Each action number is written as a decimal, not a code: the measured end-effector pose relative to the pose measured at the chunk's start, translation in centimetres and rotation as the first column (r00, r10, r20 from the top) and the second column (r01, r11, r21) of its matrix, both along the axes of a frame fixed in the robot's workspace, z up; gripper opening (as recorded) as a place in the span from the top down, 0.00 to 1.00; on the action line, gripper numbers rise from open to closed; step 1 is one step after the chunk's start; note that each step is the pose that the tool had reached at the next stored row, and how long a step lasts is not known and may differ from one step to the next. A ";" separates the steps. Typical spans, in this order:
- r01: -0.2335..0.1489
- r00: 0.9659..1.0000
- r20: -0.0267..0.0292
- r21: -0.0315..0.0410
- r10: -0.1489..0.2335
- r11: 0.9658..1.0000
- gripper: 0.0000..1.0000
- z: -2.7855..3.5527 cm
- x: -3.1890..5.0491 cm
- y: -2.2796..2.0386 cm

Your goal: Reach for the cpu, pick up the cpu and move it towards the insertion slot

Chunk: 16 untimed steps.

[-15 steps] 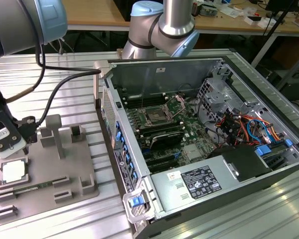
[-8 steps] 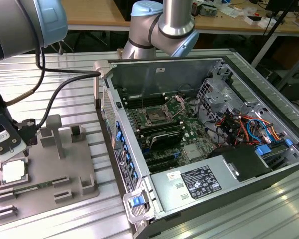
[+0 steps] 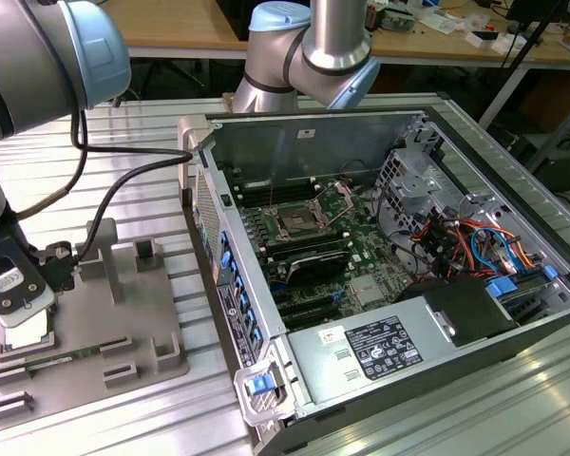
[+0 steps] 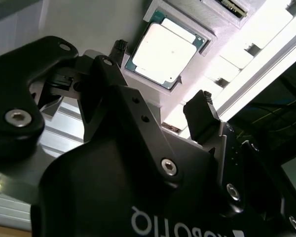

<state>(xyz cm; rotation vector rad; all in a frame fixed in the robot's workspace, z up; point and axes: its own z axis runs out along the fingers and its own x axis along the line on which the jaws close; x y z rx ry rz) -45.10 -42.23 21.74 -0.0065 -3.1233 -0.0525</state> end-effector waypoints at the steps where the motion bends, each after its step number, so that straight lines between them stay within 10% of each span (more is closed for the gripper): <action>1: 0.000 1.000 0.000 0.000 0.000 1.000 0.25 -0.07 0.00 -0.08; 16: 0.000 1.000 0.000 0.000 0.000 1.000 0.25 -0.19 0.00 -0.17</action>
